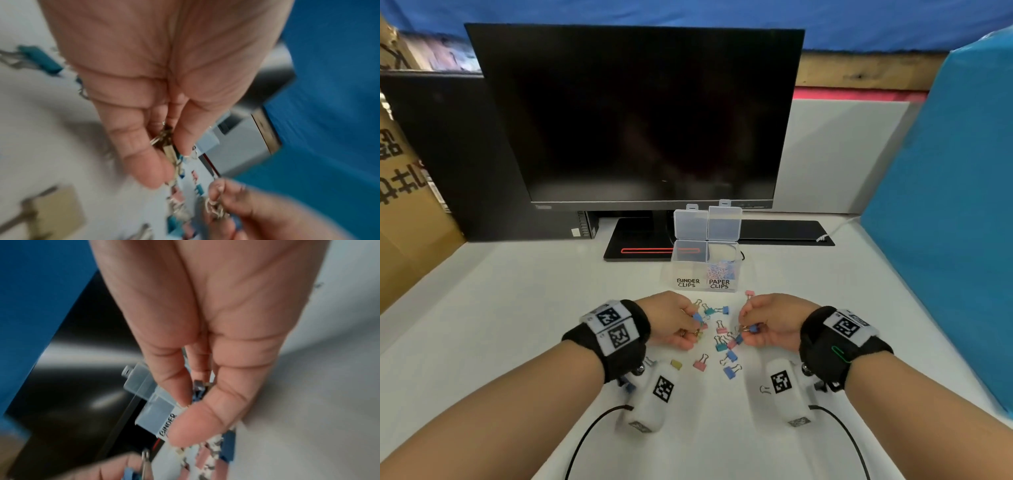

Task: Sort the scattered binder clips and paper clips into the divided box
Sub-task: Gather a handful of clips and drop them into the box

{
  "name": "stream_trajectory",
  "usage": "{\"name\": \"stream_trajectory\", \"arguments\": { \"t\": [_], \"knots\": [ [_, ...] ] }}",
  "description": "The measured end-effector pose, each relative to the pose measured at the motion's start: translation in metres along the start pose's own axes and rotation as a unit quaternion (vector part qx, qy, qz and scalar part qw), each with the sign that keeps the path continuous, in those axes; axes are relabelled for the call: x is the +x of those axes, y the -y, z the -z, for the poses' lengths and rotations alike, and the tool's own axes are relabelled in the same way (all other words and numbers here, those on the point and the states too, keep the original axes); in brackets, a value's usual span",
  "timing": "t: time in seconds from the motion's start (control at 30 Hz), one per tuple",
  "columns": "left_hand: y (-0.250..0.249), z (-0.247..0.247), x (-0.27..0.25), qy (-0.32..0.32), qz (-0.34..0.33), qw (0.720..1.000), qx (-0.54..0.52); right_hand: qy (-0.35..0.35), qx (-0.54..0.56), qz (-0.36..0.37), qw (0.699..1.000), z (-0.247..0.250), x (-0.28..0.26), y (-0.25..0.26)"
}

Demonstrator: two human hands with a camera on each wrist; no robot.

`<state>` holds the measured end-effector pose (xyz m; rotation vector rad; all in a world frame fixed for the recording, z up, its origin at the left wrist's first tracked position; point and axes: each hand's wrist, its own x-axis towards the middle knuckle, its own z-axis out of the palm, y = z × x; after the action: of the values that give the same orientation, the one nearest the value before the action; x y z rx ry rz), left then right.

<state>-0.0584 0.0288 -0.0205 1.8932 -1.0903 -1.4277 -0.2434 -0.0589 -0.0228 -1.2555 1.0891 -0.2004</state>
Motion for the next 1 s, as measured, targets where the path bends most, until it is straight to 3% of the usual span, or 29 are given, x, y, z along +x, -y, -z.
{"name": "stream_trajectory", "arguments": {
  "t": [0.1, 0.3, 0.47, 0.63, 0.8, 0.9, 1.0],
  "knots": [
    [0.006, 0.01, -0.003, 0.042, 0.023, 0.984, -0.172, 0.019, 0.133, 0.001, 0.991, 0.004, -0.002, -0.005],
    [0.013, 0.027, 0.001, 0.104, 0.069, 0.946, -0.3, 0.08, 0.259, -0.002, 0.963, 0.003, -0.005, -0.001],
    [0.009, 0.036, 0.006, 0.106, 0.066, 0.943, -0.307, 0.103, 0.265, -0.027, 0.958, -0.003, -0.001, 0.016],
    [-0.022, 0.065, 0.009, 0.062, 0.036, 0.932, -0.354, 0.127, 0.28, 0.025, 0.951, -0.004, 0.008, 0.064],
    [-0.051, 0.1, 0.023, -0.029, 0.002, 0.912, -0.409, 0.069, 0.238, 0.052, 0.967, -0.016, 0.034, 0.113],
    [-0.056, 0.108, 0.029, -0.032, 0.005, 0.902, -0.431, 0.033, 0.17, 0.033, 0.984, -0.023, 0.05, 0.126],
    [-0.057, 0.108, 0.035, -0.023, 0.003, 0.897, -0.442, 0.039, 0.123, 0.026, 0.991, -0.024, 0.054, 0.129]
  ]
}}
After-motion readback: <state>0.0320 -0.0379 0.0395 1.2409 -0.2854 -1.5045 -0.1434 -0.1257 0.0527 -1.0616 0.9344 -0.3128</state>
